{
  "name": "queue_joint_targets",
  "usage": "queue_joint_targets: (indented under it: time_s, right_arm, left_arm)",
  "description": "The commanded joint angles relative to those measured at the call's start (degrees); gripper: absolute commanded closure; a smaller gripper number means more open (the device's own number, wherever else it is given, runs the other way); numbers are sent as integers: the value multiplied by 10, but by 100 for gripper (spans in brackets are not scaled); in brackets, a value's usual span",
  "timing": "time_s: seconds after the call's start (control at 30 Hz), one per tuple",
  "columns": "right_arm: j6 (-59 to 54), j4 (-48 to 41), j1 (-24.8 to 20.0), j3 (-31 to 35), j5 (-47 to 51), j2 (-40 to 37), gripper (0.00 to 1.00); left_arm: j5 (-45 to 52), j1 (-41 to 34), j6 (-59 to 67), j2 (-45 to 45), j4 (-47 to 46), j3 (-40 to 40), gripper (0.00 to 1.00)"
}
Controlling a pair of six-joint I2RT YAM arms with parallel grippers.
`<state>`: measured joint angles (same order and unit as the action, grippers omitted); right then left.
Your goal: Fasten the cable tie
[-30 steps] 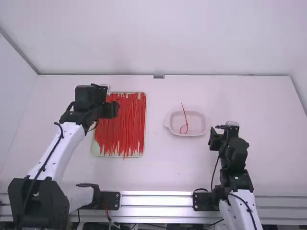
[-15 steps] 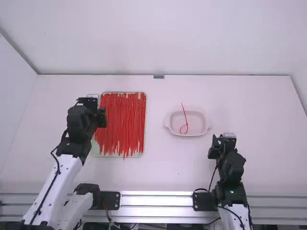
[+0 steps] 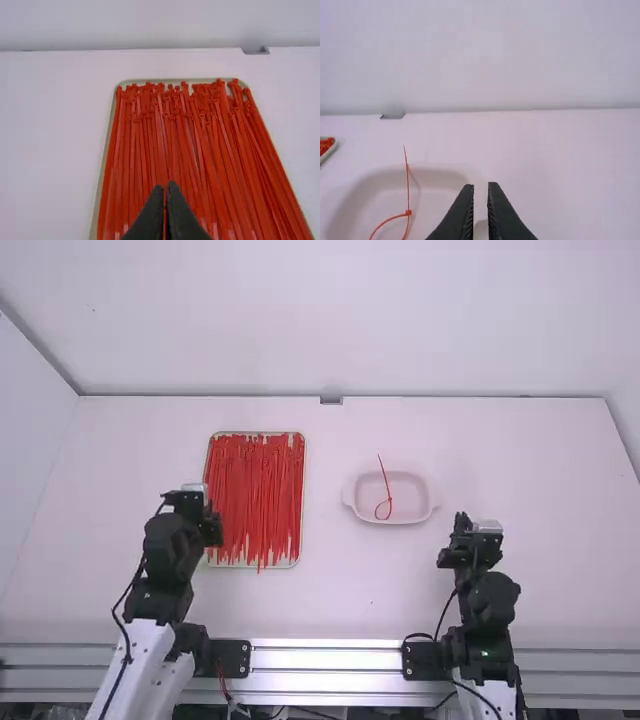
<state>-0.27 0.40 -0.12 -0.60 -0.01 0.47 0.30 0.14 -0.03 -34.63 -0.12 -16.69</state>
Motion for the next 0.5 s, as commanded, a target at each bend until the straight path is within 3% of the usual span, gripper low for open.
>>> queue_joint_targets:
  time_s: [0.0, 0.17, 0.47]
  right_arm:
    - [3, -4, 1, 6, 0, -5, 94]
    - [3, -4, 1, 6, 0, -5, 100]
    - [3, -4, 1, 6, 0, -5, 100]
  left_arm:
    - [-3, -1, 0, 33, 1, 31, 100]
    - [-3, -1, 0, 88, 1, 86, 100]
    - [-3, -1, 0, 176, 1, 167, 100]
